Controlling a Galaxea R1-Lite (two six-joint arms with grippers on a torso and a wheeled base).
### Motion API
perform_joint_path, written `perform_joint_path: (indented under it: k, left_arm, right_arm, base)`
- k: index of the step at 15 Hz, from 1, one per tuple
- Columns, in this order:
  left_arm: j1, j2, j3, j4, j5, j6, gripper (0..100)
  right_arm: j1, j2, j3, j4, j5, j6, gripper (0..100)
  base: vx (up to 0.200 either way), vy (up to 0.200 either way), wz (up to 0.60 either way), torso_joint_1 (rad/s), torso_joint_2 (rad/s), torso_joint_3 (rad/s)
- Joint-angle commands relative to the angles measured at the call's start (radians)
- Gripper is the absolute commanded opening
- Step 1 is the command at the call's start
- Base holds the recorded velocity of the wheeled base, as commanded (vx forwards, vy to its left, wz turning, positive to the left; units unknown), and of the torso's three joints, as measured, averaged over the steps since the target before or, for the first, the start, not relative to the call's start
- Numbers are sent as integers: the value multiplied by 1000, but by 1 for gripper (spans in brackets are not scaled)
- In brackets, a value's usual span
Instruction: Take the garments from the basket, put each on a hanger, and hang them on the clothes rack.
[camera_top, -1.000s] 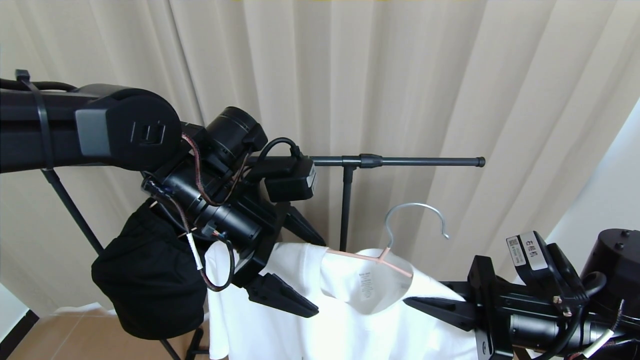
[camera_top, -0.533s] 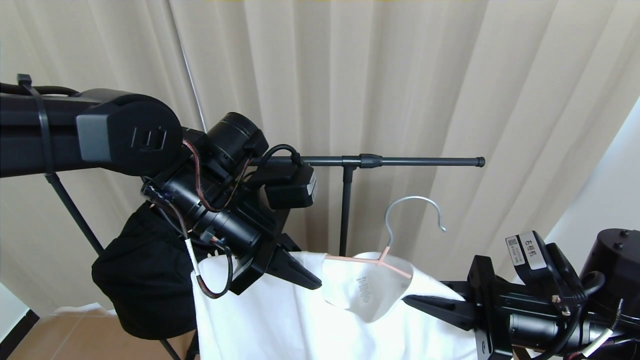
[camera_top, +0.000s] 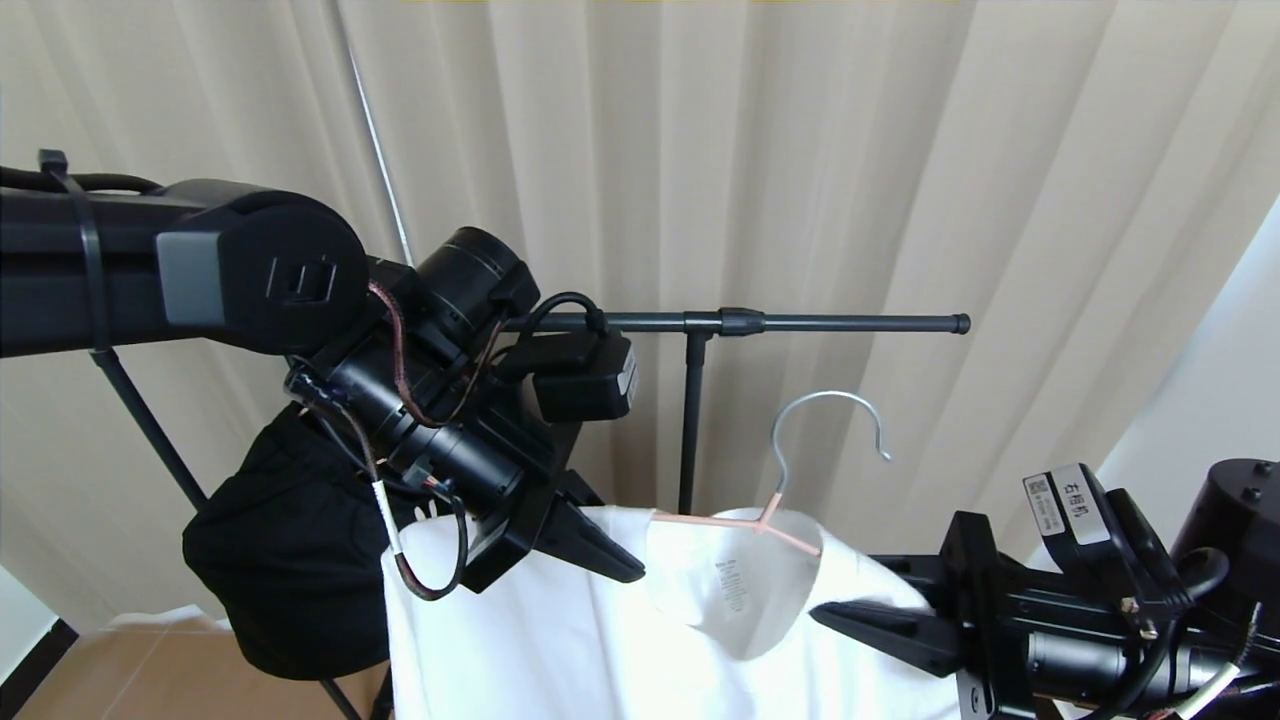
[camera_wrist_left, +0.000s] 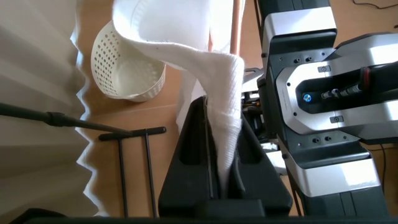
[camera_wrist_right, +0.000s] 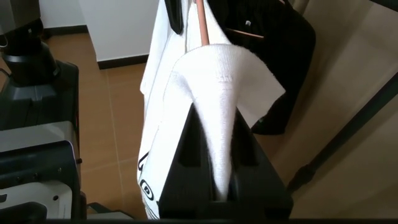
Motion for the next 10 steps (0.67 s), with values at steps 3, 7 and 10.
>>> perform_joint_path:
  k: [3,7,10]
  left_arm:
    - [11,-16,1,0,0,-2,0]
    - [40,-64,61,-58,0,-8,0]
    - [71,-131,215,-253,0,-39,0]
  right_arm:
    - [-1,9,-4,2,0,0,100]
    - [-35,4,-17,1,-2,2,100]
    - [-63,-2,-24,1,-2,2,100]
  base:
    - [0,0,0,0,0,0]
    - [0,0,0,0,0,0]
    - [0,0,0,0,0,0]
